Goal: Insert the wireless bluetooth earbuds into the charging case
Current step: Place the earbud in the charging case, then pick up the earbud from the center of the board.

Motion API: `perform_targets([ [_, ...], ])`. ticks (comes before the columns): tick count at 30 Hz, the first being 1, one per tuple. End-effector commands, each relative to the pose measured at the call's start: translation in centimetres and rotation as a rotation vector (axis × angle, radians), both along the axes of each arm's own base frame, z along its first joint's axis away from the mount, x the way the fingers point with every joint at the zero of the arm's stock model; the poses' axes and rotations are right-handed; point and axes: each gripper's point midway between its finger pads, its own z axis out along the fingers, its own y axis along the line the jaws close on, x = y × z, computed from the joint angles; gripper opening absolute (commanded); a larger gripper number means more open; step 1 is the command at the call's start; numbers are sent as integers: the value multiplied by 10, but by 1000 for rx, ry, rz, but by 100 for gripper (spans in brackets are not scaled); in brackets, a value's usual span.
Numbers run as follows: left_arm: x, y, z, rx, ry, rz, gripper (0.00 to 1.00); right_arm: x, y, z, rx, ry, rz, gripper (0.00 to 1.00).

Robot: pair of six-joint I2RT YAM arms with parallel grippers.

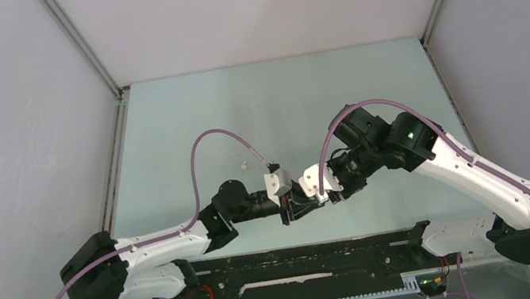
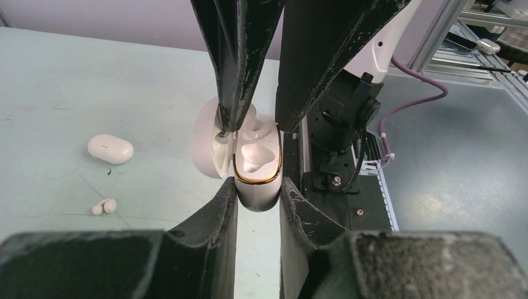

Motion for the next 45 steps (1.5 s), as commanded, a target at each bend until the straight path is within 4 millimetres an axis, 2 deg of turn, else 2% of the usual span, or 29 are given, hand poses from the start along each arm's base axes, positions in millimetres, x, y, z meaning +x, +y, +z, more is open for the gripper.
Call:
perform_targets([
  [1, -1, -5, 33, -93, -42, -17, 0, 9, 0, 3, 8, -65, -8, 33],
  [6, 1, -4, 32, -96, -34, -3, 0, 14, 1, -4, -2, -69, -18, 28],
  [10, 20, -6, 26, -61, -6, 97, 0, 26, 5, -8, 5, -80, -55, 26],
  [13, 36, -8, 11, 17, 9, 172, 0, 28, 5, 2, 61, -79, -65, 26],
  [17, 55, -5, -11, 106, 32, 269, 0, 24, -1, 27, 162, -98, -75, 29],
  [20, 63, 1, -18, 123, 48, 319, 0, 24, -13, 41, 236, -69, -128, 30],
  [23, 64, 3, -17, 115, 58, 335, 0, 41, -35, 39, 279, 0, -272, 30],
  [25, 63, 4, -15, 106, 61, 333, 0, 55, -52, 27, 300, 63, -377, 31],
  [29, 58, 5, -6, 77, 58, 312, 0, 92, -94, -14, 304, 183, -623, 32],
  [32, 56, 7, 1, 58, 53, 307, 0, 127, -132, -43, 282, 290, -899, 30],
  [35, 55, 9, 7, 46, 50, 309, 0, 150, -158, -67, 257, 392, -1154, 29],
  [41, 52, 9, 11, 38, 49, 297, 0, 171, -182, -117, 150, 421, -1421, 36],
  [45, 50, 11, 15, 26, 54, 297, 0, 184, -190, -148, 52, 427, -1464, 36],
])
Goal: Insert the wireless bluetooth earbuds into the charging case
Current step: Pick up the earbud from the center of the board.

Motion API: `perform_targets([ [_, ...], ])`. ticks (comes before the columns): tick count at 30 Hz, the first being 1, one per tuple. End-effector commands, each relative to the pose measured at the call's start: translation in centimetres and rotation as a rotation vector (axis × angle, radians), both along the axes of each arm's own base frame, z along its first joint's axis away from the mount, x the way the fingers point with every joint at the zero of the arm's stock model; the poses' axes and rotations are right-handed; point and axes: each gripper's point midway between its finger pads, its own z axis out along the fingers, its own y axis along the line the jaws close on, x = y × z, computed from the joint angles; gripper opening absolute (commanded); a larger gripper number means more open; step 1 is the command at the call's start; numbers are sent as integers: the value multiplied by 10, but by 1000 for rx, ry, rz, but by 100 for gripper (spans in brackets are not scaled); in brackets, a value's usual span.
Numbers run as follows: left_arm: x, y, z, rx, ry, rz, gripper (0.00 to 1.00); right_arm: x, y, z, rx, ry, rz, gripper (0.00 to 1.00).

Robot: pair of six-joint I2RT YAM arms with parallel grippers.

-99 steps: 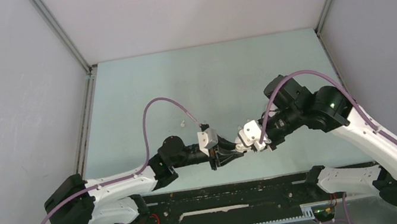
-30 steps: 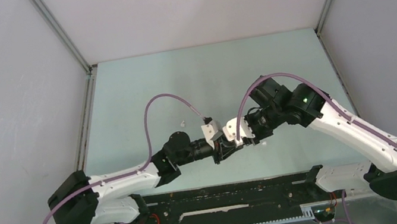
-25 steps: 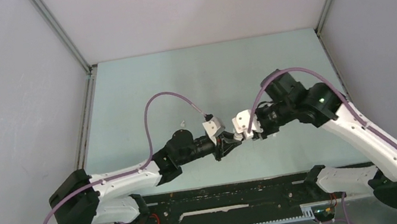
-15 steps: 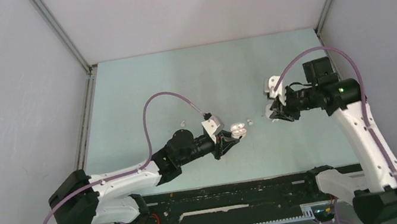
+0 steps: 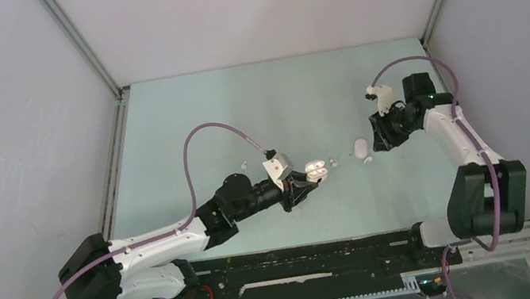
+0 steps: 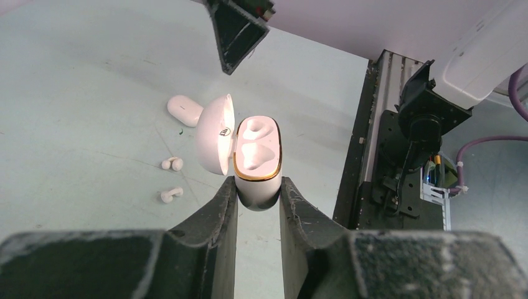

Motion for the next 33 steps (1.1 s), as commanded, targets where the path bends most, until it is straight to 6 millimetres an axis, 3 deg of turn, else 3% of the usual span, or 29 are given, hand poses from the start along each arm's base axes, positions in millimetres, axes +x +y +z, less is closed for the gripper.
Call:
perform_targets([
  [1, -3, 4, 21, -61, -10, 1, 0, 29, -16, -29, -109, 16, -93, 36],
  [8, -5, 14, 23, -62, -11, 23, 0, 41, -19, -65, -183, 35, 7, 39],
  [14, -5, 17, 21, -49, -12, 33, 0, 46, -16, -84, -210, 45, 67, 40],
  [17, -5, 17, 20, -48, -8, 34, 0, 43, -4, -94, -232, 59, 130, 40],
  [28, -4, 14, 16, -41, 1, 28, 0, 45, 9, -108, -257, 65, 182, 36],
  [33, -5, 14, 16, -41, 4, 27, 0, 42, 5, -108, -261, 85, 162, 37],
])
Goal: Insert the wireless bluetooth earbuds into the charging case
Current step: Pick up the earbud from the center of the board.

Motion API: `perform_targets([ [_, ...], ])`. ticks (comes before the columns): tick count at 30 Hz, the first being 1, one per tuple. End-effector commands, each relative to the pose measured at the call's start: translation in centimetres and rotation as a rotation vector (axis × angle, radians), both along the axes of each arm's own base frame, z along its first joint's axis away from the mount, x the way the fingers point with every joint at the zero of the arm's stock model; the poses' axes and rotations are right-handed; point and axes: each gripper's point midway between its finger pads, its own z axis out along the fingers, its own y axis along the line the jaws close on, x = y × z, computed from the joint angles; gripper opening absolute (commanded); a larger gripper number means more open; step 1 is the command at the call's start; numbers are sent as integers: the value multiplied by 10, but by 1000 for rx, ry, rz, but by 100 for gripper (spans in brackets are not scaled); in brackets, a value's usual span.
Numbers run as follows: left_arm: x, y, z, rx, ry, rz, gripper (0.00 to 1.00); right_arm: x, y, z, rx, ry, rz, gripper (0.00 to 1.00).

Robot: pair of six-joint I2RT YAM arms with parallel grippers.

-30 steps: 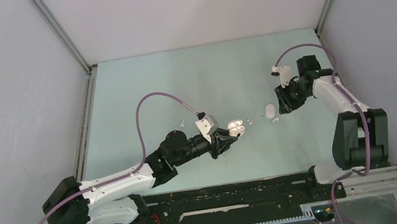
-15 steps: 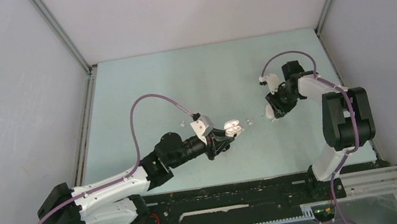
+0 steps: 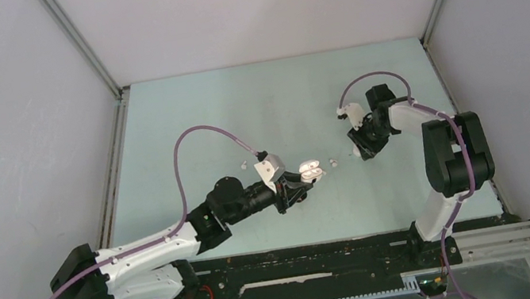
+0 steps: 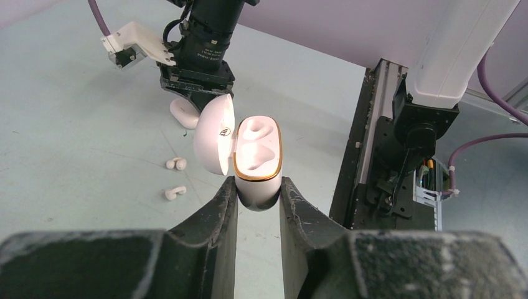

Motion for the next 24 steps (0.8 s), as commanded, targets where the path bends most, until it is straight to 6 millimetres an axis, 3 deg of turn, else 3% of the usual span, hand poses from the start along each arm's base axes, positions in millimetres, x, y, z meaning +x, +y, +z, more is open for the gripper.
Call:
perform_targets([
  [1, 0, 0, 3, -20, 6, 10, 0, 5, -5, 0, -18, -12, -20, 38],
  [9, 0, -3, 2, -21, 7, 2, 0, 7, -20, 5, -33, -18, -100, 41],
  [24, 0, -2, -1, -18, 11, 1, 0, -4, -6, -5, 43, 38, -17, 35],
])
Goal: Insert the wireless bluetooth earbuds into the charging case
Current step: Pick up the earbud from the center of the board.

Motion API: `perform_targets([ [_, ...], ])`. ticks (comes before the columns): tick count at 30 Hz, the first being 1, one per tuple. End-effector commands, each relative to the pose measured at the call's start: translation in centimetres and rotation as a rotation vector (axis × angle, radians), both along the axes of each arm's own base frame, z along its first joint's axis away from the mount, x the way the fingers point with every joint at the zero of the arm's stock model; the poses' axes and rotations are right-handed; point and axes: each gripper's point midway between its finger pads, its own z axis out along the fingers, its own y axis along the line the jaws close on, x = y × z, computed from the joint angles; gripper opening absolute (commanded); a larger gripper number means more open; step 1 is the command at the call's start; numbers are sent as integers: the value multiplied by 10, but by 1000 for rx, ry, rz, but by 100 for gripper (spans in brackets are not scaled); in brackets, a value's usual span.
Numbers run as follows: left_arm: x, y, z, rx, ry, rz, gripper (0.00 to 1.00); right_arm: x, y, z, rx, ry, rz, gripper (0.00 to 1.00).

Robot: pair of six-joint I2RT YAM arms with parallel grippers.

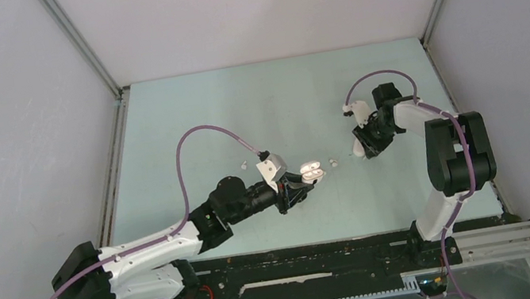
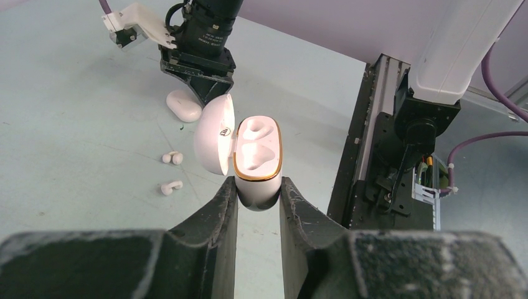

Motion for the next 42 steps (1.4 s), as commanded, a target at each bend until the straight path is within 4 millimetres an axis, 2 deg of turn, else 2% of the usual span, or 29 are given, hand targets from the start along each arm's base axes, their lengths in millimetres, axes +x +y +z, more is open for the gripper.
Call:
perform_targets([
  [1, 0, 0, 6, -28, -12, 2, 0, -6, 8, -6, 45, 34, 51, 34],
  [5, 0, -1, 7, -28, -13, -1, 0, -11, 12, -8, 59, 53, 81, 30],
  [9, 0, -2, 5, -24, -14, -3, 0, -14, 13, -4, 76, 59, 86, 15],
  [13, 0, -3, 3, -20, -12, -4, 0, -18, 12, 16, 84, 33, 75, 8],
  [18, 3, -4, -2, -16, 0, 10, 0, -26, 20, 78, 57, -129, 142, 1],
  [23, 12, -5, -7, -28, 8, 53, 0, -38, 33, 153, -19, -404, 242, 0],
  [27, 18, -6, -8, -46, 8, 85, 0, -53, 55, 213, -69, -671, 369, 0],
  [28, 20, -6, -7, -52, 6, 94, 0, -56, 56, 227, -82, -731, 385, 0],
  [30, 23, -6, -6, -64, 3, 112, 0, -67, 71, 250, -92, -843, 462, 0],
  [34, 30, -6, 0, -92, -14, 145, 0, -91, 95, 287, -137, -1035, 593, 0],
  [37, 31, -6, 6, -115, -27, 149, 0, -105, 115, 307, -172, -1147, 664, 0],
  [39, 33, -3, 13, -138, -44, 174, 0, -107, 124, 318, -170, -1199, 673, 0],
  [42, 31, -1, 23, -168, -77, 170, 0, -104, 135, 323, -175, -1229, 682, 0],
])
